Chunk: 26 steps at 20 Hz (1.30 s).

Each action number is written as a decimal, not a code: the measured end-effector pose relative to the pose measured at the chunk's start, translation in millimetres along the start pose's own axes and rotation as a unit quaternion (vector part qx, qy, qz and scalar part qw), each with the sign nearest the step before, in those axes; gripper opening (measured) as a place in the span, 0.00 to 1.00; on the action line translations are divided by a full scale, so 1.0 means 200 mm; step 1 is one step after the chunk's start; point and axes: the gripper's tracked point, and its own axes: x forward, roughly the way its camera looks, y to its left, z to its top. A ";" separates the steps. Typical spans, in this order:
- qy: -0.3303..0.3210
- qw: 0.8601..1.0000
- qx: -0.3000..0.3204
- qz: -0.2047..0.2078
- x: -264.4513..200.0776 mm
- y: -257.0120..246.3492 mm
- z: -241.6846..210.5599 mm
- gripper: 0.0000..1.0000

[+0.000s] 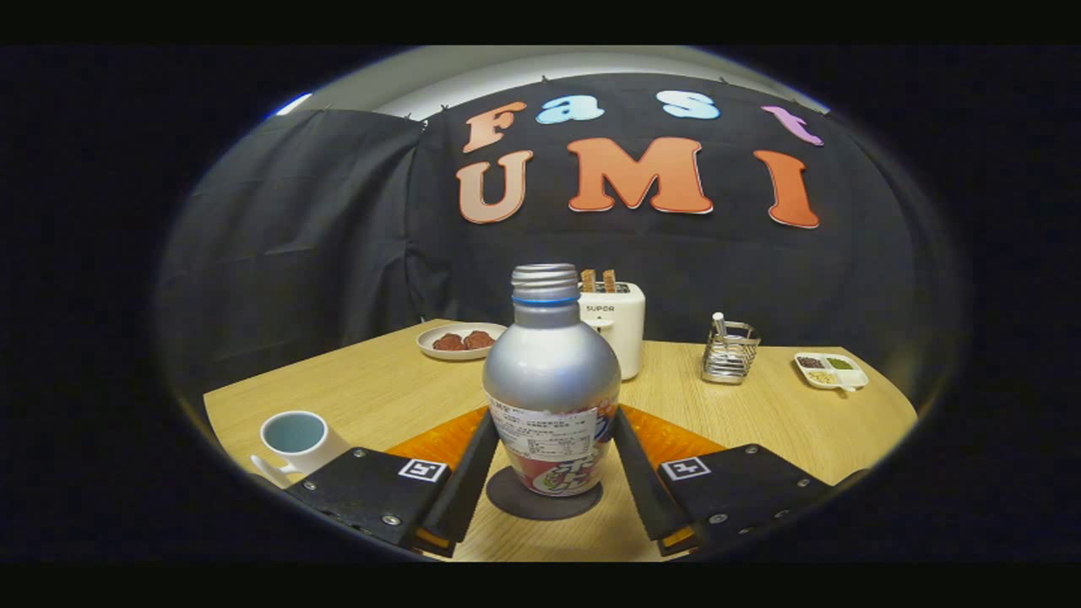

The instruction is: Take the bottle from table, then pour the juice into the cup, finally place the bottle on the coaster

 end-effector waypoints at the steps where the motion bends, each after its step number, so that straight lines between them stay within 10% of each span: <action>1: 0.004 1.000 0.004 0.002 -0.01 0.00 -0.03 0.77; 15: 0.031 1.000 -0.003 -0.002 -0.01 -0.01 -0.15 0.80; 26: -0.058 0.997 0.009 -0.042 -0.33 -0.18 0.18 0.95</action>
